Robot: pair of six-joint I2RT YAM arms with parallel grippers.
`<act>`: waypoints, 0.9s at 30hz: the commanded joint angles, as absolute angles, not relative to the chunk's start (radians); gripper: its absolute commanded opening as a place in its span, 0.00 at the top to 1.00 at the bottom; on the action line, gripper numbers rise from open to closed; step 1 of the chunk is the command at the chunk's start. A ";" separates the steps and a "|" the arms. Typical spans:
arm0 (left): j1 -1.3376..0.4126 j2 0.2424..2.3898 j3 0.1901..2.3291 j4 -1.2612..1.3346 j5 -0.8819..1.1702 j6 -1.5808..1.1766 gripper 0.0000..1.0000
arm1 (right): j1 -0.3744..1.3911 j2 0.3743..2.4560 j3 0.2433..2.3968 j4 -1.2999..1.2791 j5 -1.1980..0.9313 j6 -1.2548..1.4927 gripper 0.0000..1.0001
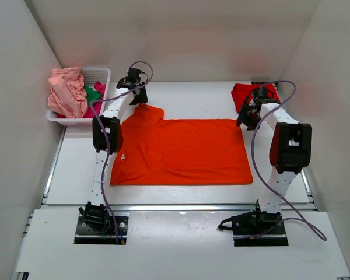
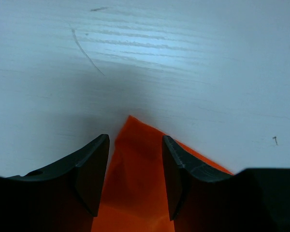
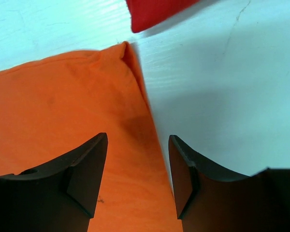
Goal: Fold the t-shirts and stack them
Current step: Grap the side of the flattened tshirt furthest away from the robot with both arms
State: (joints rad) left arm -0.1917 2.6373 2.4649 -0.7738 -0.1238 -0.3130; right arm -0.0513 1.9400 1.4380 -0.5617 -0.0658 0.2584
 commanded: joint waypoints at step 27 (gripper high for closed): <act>-0.225 2.573 2.488 -0.816 -0.107 -0.305 1.00 | -0.051 2.112 1.646 -0.540 -0.043 0.304 0.39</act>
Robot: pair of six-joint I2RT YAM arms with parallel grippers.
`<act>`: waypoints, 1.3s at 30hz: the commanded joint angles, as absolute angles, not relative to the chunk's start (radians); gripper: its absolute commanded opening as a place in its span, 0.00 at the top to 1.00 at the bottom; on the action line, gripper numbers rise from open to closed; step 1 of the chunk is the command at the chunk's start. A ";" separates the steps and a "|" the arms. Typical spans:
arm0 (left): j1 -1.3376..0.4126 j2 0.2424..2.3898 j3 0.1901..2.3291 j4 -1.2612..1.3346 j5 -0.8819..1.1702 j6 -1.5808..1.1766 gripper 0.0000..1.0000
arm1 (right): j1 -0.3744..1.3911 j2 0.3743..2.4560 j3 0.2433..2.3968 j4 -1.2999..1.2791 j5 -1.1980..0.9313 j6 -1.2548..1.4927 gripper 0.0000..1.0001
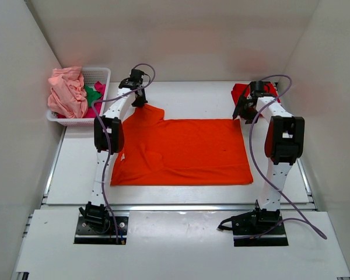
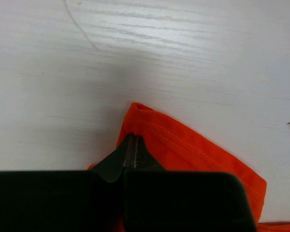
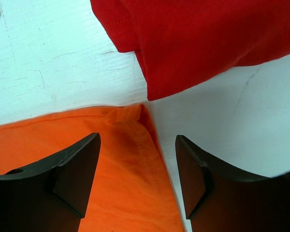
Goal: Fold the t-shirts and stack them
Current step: Grap the side of the flattened tshirt furthest away from the robot with both arms
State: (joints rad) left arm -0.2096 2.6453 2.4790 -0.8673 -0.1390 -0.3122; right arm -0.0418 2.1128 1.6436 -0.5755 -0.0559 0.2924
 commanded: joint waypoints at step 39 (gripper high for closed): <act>-0.218 1.629 1.321 -0.442 -0.009 -0.307 1.00 | -0.052 2.186 1.723 -0.529 -0.106 0.244 1.00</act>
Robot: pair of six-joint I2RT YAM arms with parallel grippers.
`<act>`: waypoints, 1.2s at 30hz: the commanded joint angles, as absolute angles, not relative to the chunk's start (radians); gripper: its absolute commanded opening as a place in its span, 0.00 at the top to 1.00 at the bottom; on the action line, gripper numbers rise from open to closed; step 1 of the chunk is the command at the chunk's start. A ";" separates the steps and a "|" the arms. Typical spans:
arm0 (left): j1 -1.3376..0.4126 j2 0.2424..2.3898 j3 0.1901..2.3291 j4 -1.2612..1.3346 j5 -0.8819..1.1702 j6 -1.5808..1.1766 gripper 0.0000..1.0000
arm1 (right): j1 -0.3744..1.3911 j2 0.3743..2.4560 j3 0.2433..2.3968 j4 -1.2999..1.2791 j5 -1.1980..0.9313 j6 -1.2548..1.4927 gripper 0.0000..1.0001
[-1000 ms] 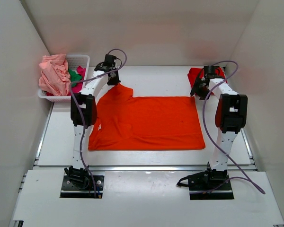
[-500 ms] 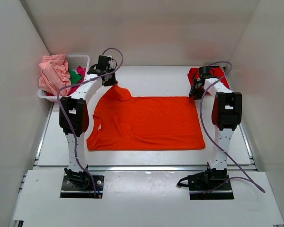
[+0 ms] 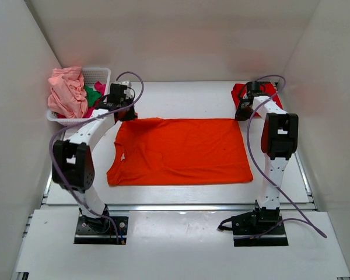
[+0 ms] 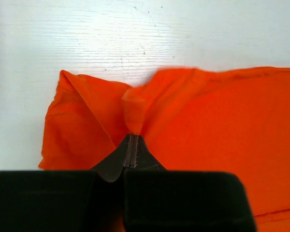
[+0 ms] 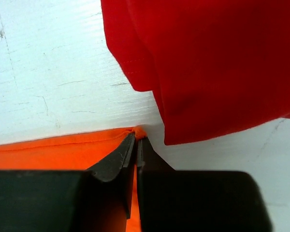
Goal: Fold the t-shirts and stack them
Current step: Grap the side of the flattened tshirt furthest away from the robot with both arms, then fold the other side of the tshirt into a rectangle
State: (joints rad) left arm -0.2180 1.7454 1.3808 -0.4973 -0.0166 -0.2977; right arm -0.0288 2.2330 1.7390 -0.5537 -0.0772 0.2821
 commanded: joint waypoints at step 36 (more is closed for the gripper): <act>-0.181 1.032 0.790 -0.591 -0.031 -0.353 1.00 | -0.115 1.615 1.125 -0.394 -0.302 0.054 1.00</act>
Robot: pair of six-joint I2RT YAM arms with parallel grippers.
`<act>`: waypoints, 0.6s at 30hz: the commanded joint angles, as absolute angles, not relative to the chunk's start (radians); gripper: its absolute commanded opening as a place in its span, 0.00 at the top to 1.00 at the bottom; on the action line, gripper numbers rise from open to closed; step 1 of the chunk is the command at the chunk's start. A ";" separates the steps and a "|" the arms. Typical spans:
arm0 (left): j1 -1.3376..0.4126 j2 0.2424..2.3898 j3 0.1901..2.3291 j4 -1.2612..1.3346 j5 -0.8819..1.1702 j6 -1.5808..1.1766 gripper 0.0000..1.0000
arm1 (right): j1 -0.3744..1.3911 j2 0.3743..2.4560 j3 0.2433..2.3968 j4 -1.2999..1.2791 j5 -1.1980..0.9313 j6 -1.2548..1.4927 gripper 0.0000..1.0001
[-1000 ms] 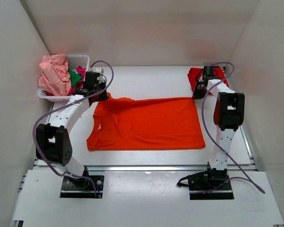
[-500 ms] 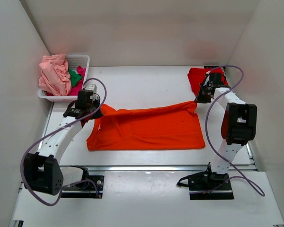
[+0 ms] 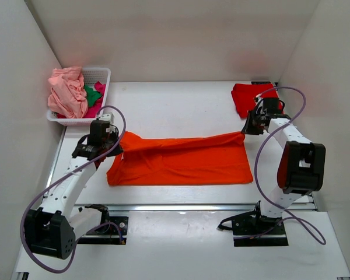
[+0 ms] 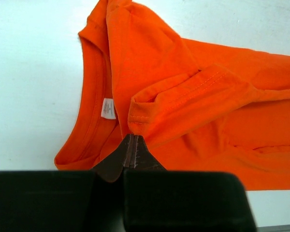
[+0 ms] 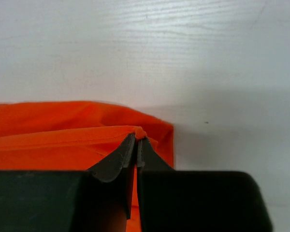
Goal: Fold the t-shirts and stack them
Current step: Fold the other side of the tshirt into a rectangle
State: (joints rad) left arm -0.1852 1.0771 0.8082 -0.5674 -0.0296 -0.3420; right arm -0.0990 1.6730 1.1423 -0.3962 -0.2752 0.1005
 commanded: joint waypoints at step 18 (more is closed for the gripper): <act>-0.204 0.917 0.683 -0.661 -0.005 -0.399 1.00 | -0.152 1.520 0.991 -0.433 -0.360 0.017 1.00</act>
